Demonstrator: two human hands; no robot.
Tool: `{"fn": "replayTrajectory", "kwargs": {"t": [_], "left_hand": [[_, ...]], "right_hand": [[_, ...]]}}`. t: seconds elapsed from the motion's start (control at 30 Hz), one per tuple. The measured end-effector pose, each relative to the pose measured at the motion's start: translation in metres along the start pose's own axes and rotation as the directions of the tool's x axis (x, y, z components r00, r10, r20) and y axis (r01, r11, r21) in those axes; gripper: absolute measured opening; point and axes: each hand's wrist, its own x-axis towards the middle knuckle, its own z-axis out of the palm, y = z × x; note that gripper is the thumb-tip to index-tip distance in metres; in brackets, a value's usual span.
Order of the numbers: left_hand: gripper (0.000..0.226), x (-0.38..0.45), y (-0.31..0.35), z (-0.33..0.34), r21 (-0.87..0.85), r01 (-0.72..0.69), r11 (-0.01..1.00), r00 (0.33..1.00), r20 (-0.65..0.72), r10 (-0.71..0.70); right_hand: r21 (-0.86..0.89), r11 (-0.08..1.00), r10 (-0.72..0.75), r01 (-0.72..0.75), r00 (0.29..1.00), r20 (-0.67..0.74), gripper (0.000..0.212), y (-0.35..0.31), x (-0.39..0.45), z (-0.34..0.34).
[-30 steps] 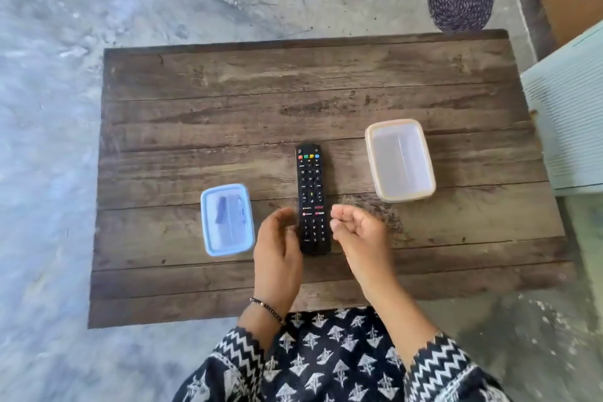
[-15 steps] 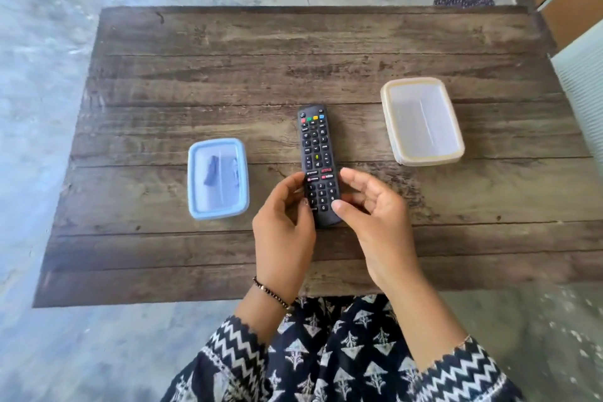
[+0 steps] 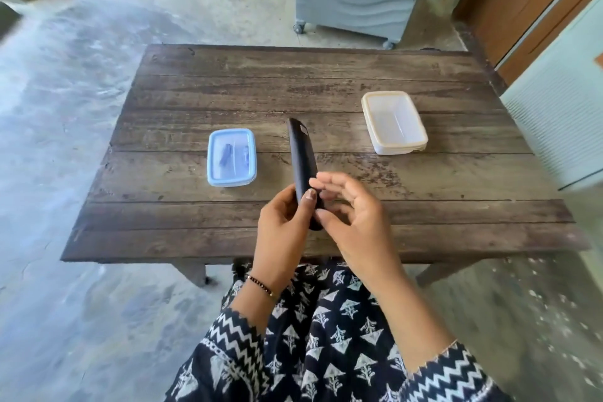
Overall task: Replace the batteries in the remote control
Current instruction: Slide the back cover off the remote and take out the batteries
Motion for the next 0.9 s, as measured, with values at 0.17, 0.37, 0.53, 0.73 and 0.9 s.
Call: {"fn": "replayTrajectory", "kwargs": {"t": [0.17, 0.37, 0.53, 0.73, 0.9], "left_hand": [[0.023, -0.010, 0.002, 0.007, -0.262, 0.102, 0.960, 0.994, 0.056, -0.090], [0.028, -0.015, 0.009, 0.012, -0.470, 0.188, 0.862, 0.978, 0.174, -0.119], [0.028, -0.010, 0.006, 0.015, -0.451, 0.171, 0.876, 0.981, 0.164, -0.107], [0.028, -0.002, 0.006, 0.011, -0.399, 0.155, 0.904, 0.984, 0.148, -0.103], [0.028, 0.000, -0.001, 0.010, -0.334, 0.183, 0.925, 0.980, 0.135, -0.145]], "right_hand": [[-0.078, 0.997, 0.003, -0.003, 1.000, 0.001, 0.042, 0.005, -0.012, -0.011], [-0.363, 0.908, -0.226, 0.208, 0.974, -0.009, 0.028, 0.003, -0.012, -0.024], [-0.618, 0.698, -0.367, 0.362, 0.922, 0.125, 0.026, 0.002, -0.001, -0.027], [-0.721, 0.514, -0.393, 0.465, 0.874, 0.284, 0.015, -0.004, 0.007, -0.025], [-0.747, 0.493, -0.346, 0.445, 0.889, 0.302, 0.008, 0.004, 0.005, -0.019]]}}
